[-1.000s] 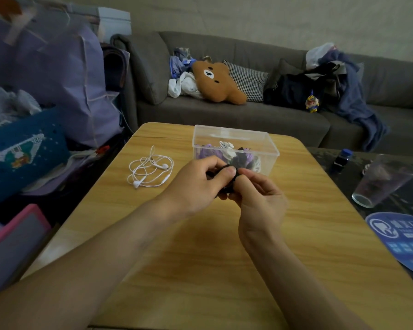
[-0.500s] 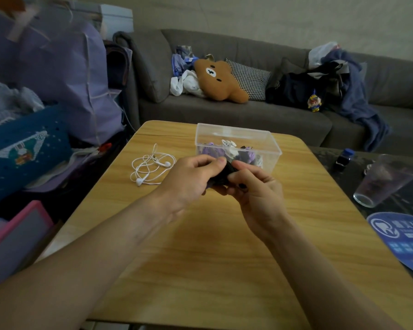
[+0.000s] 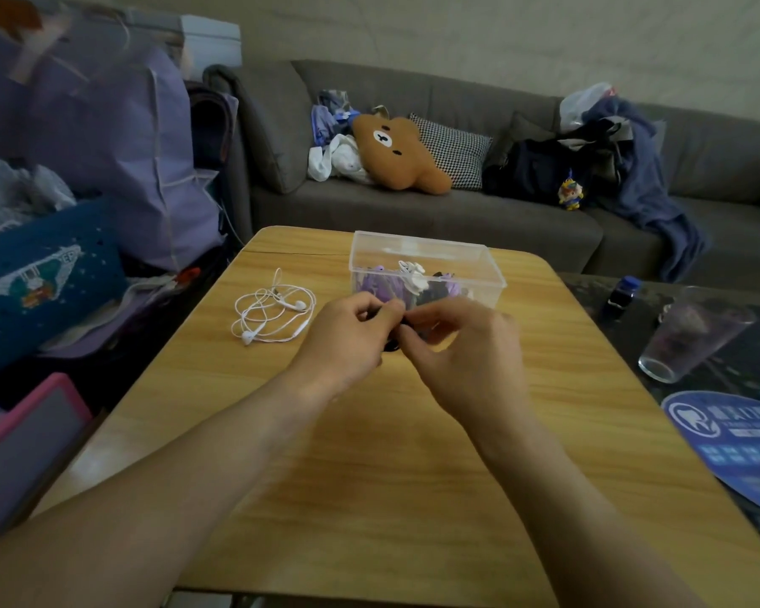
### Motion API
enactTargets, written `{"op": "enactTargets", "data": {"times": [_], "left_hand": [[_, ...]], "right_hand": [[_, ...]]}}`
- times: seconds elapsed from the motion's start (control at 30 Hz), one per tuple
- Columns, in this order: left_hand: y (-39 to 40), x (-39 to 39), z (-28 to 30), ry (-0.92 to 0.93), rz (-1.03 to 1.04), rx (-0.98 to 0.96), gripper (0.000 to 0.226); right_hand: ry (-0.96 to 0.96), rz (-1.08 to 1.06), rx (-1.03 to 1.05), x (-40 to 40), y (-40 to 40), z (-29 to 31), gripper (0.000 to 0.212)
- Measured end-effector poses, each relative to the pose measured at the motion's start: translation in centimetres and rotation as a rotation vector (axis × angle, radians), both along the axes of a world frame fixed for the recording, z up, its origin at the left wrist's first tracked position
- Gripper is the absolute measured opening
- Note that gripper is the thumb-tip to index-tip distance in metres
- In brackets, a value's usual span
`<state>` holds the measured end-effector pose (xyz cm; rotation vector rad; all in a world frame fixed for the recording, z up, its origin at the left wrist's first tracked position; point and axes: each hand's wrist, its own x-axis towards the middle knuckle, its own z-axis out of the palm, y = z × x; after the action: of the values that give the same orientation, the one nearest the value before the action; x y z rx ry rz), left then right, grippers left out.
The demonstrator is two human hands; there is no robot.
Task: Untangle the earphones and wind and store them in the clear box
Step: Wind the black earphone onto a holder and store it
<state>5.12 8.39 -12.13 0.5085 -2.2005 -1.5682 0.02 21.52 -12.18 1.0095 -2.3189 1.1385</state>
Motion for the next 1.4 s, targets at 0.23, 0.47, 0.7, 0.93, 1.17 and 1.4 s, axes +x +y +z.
{"op": "enactTargets", "data": {"times": [0.23, 0.47, 0.7, 0.93, 1.17, 1.4], "left_hand": [[0.8, -0.1, -0.5, 0.008, 0.066, -0.220, 0.034], [0.7, 0.4, -0.2, 0.000, 0.019, -0.330, 0.032], [-0.5, 0.7, -0.2, 0.027, -0.018, -0.239, 0.029], [-0.8, 1.0, 0.4, 0.102, -0.062, -0.018, 0.022], [-0.1, 0.8, 0.4, 0.133, -0.096, 0.226, 0.013], [0.1, 0.1, 0.4, 0.131, -0.015, 0.487, 0.026]], "right_hand": [[0.043, -0.164, 0.164, 0.6, -0.4, 0.1, 0.020], [-0.173, -0.033, 0.029, -0.2, -0.1, -1.0, 0.016], [-0.606, 0.167, -0.110, -0.3, 0.8, 0.1, 0.012], [-0.712, 0.274, -0.217, -0.5, 0.9, 0.1, 0.015], [-0.839, 0.098, -0.403, -0.8, 0.2, -0.4, 0.016], [-0.418, 0.028, -0.072, -1.3, 0.6, -0.8, 0.017]]}}
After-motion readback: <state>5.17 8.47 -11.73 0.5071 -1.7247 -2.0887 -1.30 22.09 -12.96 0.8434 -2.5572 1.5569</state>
